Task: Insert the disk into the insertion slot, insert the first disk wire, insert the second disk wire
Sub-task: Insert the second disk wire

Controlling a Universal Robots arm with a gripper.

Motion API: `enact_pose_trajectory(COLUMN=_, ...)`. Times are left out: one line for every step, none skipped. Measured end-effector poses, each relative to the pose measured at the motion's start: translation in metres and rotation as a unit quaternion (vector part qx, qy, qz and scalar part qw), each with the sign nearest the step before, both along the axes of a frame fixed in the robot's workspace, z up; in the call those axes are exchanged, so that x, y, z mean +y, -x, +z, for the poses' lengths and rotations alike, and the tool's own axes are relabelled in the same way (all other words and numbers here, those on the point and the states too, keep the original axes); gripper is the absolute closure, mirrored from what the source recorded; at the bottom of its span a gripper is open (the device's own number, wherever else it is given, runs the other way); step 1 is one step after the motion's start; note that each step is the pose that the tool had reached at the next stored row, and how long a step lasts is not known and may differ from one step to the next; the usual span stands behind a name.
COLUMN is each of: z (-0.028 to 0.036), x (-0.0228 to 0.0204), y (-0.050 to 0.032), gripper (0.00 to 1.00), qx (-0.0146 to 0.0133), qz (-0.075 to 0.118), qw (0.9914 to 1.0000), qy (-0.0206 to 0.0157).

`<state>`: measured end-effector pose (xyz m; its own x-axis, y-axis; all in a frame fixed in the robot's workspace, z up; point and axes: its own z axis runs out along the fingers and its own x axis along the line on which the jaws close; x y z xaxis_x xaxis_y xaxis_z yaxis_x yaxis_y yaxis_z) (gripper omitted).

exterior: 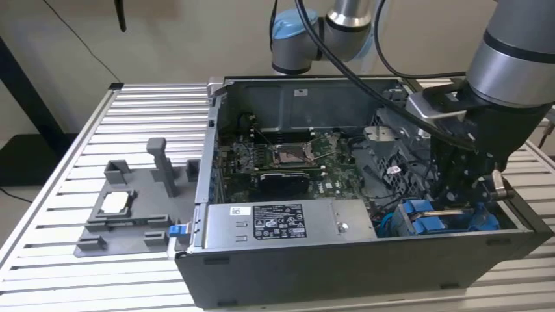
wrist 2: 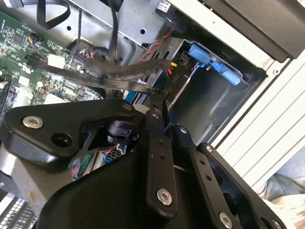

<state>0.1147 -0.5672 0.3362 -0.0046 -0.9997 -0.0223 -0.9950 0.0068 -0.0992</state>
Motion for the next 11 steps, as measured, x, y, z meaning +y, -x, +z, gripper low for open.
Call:
enact_pose_trajectory(z=0.0000, x=0.0000, y=0.0000, gripper=0.82, qx=0.0000, qz=0.000, qw=1.00000, qy=0.0000)
enact_pose_trajectory(z=-0.0001, x=-0.0001, y=0.0000, gripper=0.76, qx=0.0000, qz=0.000, qw=1.00000, qy=-0.0002)
enact_pose_trajectory(z=-0.0002, x=-0.0003, y=0.0000, gripper=0.76, qx=0.0000, qz=0.000, qw=1.00000, qy=-0.0012)
enact_pose_trajectory(z=0.0000, x=-0.0004, y=0.0000, gripper=0.76, qx=0.0003, qz=0.000, qw=1.00000, qy=-0.0018)
enact_pose_trajectory(z=0.0008, x=-0.0005, y=0.0000, gripper=0.76, qx=0.0009, qz=0.000, qw=1.00000, qy=-0.0021)
enact_pose_trajectory(z=0.0021, x=-0.0005, y=-0.0001, gripper=0.76, qx=0.0019, qz=0.000, qw=1.00000, qy=-0.0021)
enact_pose_trajectory(z=0.0036, x=-0.0005, y=0.0000, gripper=0.76, qx=0.0027, qz=0.000, qw=0.99999, qy=-0.0021)
enact_pose_trajectory(z=0.0052, x=-0.0005, y=0.0000, gripper=0.76, qx=0.0034, qz=0.000, qw=0.99999, qy=-0.0022)
enact_pose_trajectory(z=0.0068, x=-0.0005, y=0.0000, gripper=0.76, qx=0.0038, qz=0.000, qw=0.99999, qy=-0.0022)
enact_pose_trajectory(z=0.0083, x=-0.0005, y=0.0000, gripper=0.76, qx=0.0043, qz=0.000, qw=0.99999, qy=-0.0021)
enact_pose_trajectory(z=0.0095, x=-0.0005, y=0.0000, gripper=0.76, qx=0.0048, qz=0.000, qw=0.99999, qy=-0.0022)
